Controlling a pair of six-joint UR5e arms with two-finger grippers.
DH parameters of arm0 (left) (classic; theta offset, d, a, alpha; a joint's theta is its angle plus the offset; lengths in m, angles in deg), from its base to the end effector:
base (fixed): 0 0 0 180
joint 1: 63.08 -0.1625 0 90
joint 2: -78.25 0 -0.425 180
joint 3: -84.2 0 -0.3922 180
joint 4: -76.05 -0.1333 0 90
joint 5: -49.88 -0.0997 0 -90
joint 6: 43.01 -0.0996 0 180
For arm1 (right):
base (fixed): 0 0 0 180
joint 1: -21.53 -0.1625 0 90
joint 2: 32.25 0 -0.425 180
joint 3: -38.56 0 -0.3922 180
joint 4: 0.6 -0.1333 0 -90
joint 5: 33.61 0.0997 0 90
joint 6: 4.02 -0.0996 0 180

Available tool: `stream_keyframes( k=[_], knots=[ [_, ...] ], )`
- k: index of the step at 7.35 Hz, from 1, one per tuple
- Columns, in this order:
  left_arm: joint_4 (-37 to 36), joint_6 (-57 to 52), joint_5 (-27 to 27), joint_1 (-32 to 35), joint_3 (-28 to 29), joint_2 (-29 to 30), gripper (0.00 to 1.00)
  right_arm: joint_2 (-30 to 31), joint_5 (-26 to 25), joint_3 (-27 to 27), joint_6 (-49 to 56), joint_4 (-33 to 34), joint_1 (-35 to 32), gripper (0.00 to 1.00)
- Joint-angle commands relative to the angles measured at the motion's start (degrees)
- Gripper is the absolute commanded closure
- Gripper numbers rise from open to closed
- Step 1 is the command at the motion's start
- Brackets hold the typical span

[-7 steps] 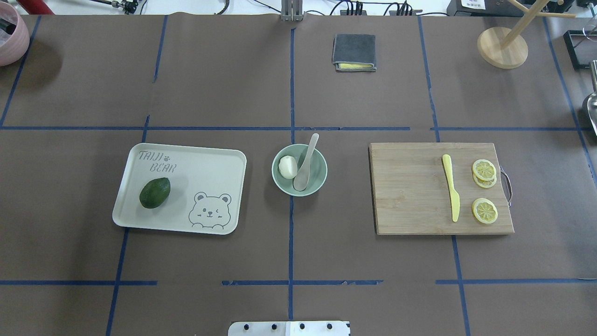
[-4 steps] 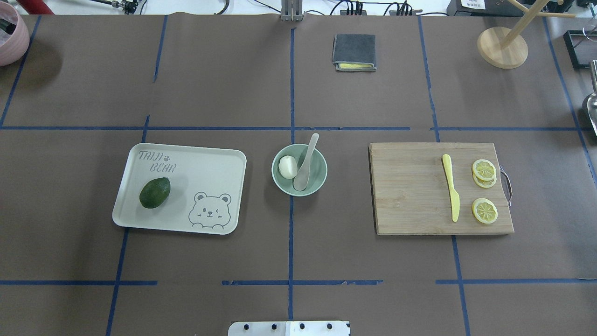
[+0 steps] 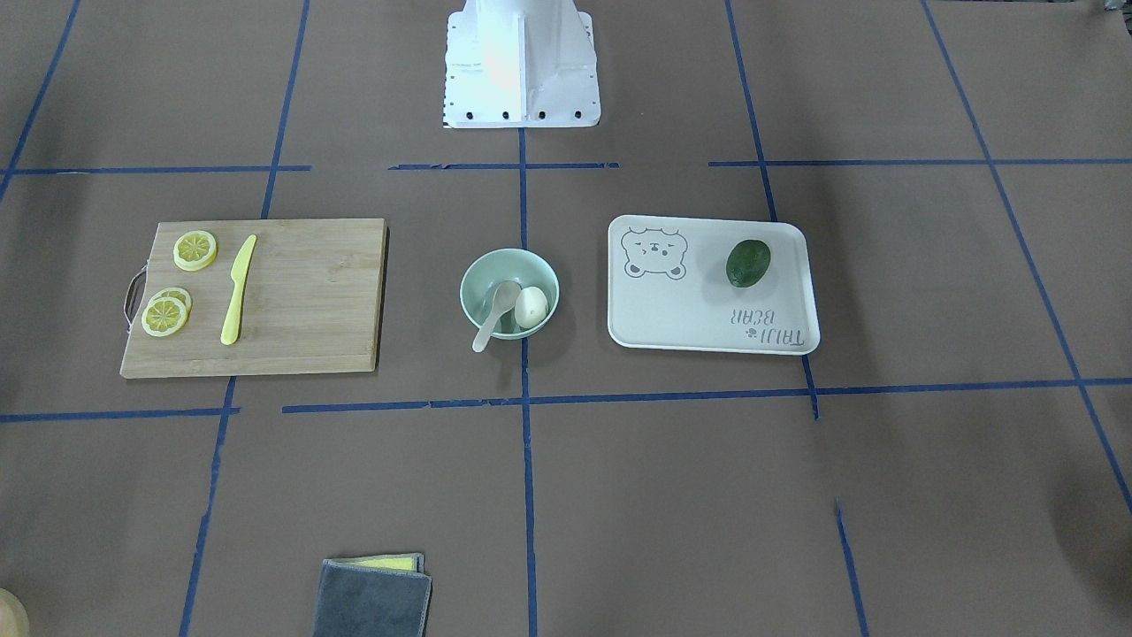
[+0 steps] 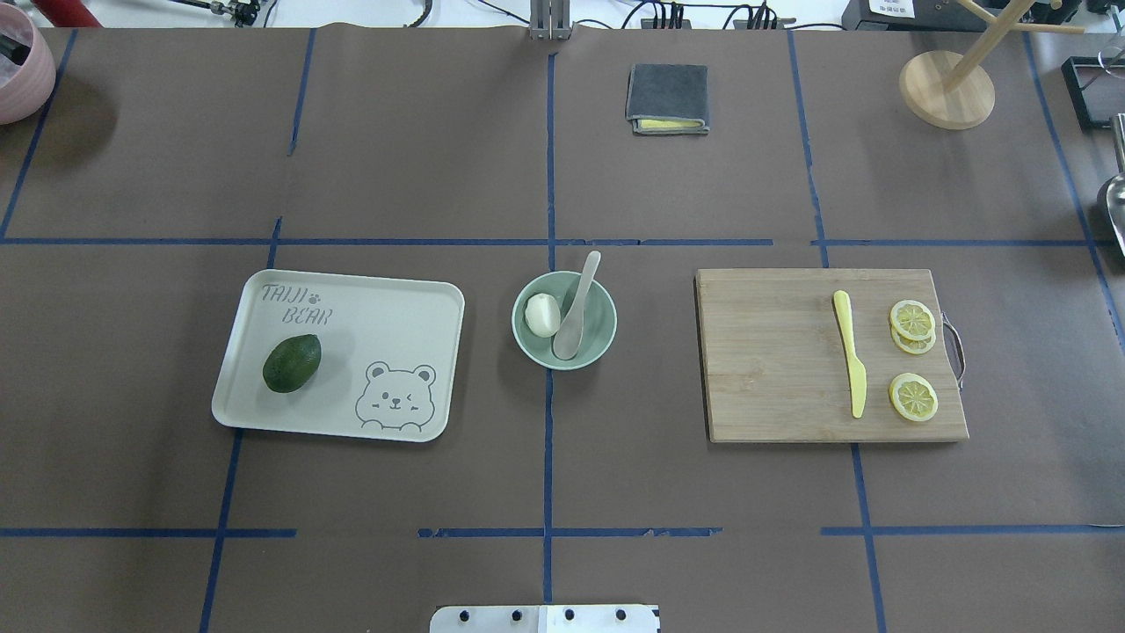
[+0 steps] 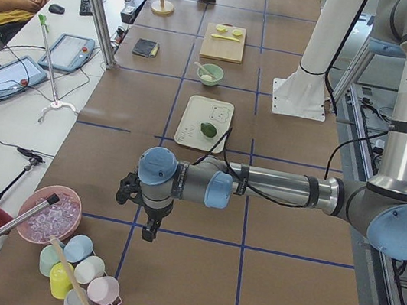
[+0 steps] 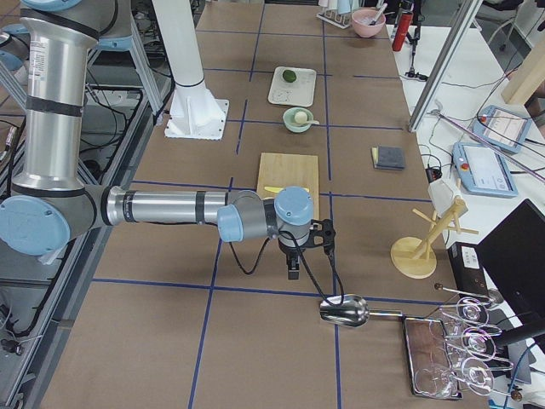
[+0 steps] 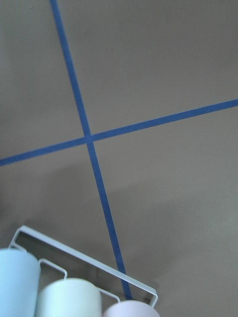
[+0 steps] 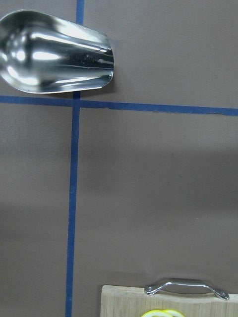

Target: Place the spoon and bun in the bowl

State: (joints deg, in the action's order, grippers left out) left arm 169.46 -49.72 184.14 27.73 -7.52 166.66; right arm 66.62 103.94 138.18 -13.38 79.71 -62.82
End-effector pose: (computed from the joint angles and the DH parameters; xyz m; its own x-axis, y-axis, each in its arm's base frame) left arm -0.0706 -0.4834 0.6515 0.7135 0.1493 -0.6846 -0.0697 0.9873 0.1427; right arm 0.0165 -0.4406 0.6253 0.6655 -0.0377 0.7455 -0.0116 0.9981 0.0608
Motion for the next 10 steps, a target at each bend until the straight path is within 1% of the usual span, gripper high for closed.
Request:
stream_keyframes(
  k=[1,2,4,5,6,9,10],
  knots=[
    [0.20,0.30,0.21,0.34,0.31,-0.25,0.00,-0.25,0.17,0.23,-2.06,0.02,-0.03,0.00],
    [0.72,0.21,0.13,0.34,0.22,-0.26,0.00,-0.43,-0.17,0.32,-2.16,-0.07,0.06,0.00],
    [-1.46,0.99,1.34,0.34,-0.65,0.27,0.00,-1.74,0.17,0.49,-2.16,-0.16,0.06,0.00],
    [-2.95,1.69,5.88,0.34,-0.48,0.27,0.00,-2.01,0.26,0.49,-2.24,-0.07,0.06,0.00],
    [-2.88,5.27,7.23,0.25,-0.39,0.27,0.00,-2.88,0.35,0.75,-3.73,0.02,0.06,0.00],
    [-1.48,5.13,6.81,0.25,-0.66,0.10,0.00,-2.54,-0.62,1.81,-4.01,0.28,0.49,0.00],
    [-1.12,5.13,6.80,0.25,-0.66,0.10,0.00,-2.54,-2.10,1.64,-3.66,0.28,2.07,0.00]
  ],
)
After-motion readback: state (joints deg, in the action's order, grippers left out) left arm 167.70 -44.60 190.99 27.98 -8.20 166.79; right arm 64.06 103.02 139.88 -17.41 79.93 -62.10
